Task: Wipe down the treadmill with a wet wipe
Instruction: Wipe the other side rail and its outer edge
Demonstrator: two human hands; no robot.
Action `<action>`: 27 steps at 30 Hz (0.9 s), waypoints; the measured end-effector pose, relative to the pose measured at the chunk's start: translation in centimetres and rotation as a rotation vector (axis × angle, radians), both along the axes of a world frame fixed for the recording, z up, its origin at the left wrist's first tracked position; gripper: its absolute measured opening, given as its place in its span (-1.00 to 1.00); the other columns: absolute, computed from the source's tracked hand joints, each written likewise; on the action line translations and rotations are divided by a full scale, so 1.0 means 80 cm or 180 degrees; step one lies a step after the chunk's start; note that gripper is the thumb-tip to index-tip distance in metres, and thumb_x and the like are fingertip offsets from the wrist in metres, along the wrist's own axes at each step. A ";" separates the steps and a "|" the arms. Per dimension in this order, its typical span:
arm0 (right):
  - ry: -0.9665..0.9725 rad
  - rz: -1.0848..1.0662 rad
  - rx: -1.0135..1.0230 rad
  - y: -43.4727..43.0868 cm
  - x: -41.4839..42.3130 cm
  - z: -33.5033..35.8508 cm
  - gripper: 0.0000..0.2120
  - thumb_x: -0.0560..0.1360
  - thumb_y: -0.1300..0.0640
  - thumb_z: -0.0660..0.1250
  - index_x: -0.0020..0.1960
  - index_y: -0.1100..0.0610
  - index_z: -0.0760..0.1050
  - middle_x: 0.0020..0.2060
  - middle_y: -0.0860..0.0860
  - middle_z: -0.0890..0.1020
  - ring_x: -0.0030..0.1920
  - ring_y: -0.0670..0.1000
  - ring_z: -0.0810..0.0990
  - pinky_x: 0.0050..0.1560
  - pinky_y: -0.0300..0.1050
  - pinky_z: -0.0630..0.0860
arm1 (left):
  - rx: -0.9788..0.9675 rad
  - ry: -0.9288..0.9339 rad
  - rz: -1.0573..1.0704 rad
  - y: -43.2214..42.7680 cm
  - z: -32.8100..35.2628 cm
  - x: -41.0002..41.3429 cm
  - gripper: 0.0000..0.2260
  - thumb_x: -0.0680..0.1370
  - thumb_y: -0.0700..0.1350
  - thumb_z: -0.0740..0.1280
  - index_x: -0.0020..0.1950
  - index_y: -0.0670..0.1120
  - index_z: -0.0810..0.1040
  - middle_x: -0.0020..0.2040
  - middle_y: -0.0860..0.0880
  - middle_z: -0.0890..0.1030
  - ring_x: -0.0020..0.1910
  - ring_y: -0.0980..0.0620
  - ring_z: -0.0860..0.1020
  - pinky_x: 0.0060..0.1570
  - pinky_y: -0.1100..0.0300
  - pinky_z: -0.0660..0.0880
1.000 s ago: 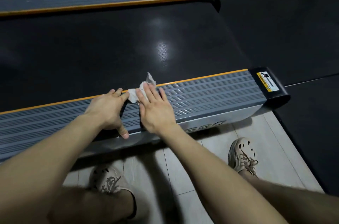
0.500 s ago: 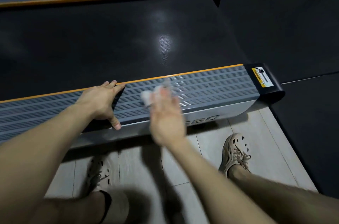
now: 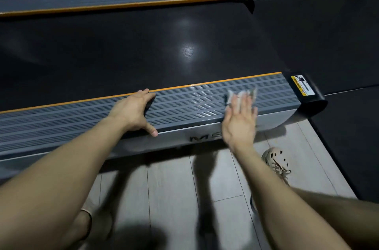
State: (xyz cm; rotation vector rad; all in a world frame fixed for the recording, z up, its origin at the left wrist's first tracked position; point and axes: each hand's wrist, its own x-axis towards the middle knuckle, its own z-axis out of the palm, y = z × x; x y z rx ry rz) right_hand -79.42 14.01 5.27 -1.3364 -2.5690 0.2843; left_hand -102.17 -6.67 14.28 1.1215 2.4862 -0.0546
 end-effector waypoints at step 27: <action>-0.0075 0.2039 0.0159 -0.254 -0.166 -0.009 -0.45 0.74 -0.13 0.02 0.68 0.00 0.25 0.69 0.09 0.24 0.71 0.09 0.11 0.68 0.29 -0.10 | -0.0287 0.1017 0.0261 -0.168 0.000 -0.029 -0.14 0.49 0.46 0.36 0.71 0.30 0.10 0.72 0.08 0.19 0.66 0.05 0.26 0.34 -0.06 0.48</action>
